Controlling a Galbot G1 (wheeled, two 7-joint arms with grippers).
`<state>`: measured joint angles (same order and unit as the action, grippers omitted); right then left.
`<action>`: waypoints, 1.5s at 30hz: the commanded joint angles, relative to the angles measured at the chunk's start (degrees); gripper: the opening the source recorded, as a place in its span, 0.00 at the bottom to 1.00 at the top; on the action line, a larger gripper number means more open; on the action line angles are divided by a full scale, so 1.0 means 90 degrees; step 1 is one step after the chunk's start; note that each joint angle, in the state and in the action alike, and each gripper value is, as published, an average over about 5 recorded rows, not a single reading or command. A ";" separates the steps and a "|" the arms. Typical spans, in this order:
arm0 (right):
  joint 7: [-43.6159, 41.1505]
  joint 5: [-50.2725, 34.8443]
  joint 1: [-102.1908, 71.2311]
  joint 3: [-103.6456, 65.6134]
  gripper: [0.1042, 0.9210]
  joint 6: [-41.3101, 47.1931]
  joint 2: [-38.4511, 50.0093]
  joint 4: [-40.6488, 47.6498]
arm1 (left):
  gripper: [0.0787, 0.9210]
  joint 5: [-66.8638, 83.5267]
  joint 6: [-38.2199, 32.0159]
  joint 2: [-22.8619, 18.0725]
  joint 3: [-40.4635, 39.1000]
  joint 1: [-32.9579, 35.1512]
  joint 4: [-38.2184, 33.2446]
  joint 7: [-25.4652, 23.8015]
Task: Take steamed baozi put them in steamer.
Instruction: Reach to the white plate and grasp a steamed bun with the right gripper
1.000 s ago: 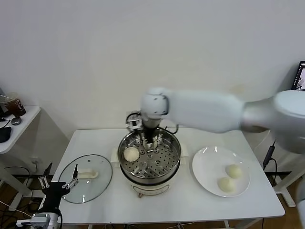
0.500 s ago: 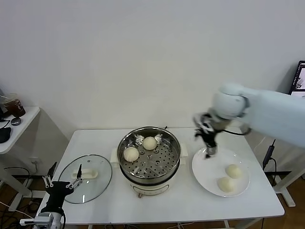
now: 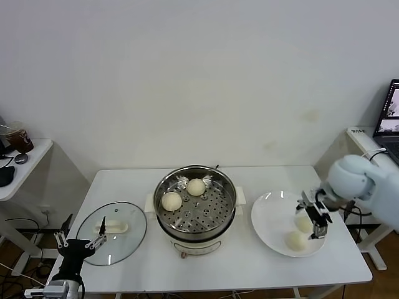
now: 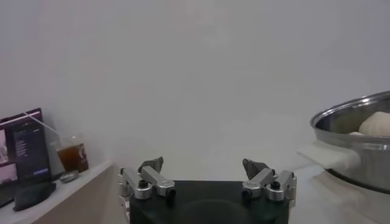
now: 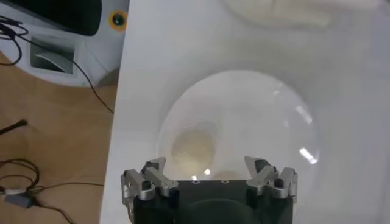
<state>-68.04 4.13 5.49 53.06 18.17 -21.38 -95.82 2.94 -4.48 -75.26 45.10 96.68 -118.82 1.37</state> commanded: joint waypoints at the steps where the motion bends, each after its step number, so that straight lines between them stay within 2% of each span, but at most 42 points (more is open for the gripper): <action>1: 0.0264 0.0590 -0.2104 -0.1635 0.88 -0.0257 -0.0133 0.0683 | 0.88 -0.0025 -0.0018 -0.0030 0.0046 0.0072 -0.0020 -0.0005; 9: 0.0410 0.0663 -0.2141 -0.1640 0.88 -0.0305 -0.0576 0.1159 | 0.88 -0.0032 -0.0019 -0.0063 0.0115 0.0111 -0.0056 -0.0002; 26: 0.0534 0.0670 -0.2120 -0.1499 0.87 -0.0138 -0.1060 0.1428 | 0.88 -0.0010 -0.0048 -0.0055 0.0212 0.0099 -0.0004 0.0012; 35: 0.0479 0.0680 -0.2093 -0.1471 0.71 -0.0105 -0.1147 0.1509 | 0.88 0.0003 -0.0068 -0.0068 0.0222 0.0100 -0.0005 0.0021; 45: 0.0371 0.0589 -0.1742 -0.1448 0.46 -0.0107 -0.1035 0.1416 | 0.88 0.0006 -0.0085 -0.0090 0.0226 0.0127 -0.0053 0.0028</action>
<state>-64.24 9.82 -11.88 40.05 17.17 -31.08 -82.87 2.96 -5.22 -76.09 47.11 97.82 -119.14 1.59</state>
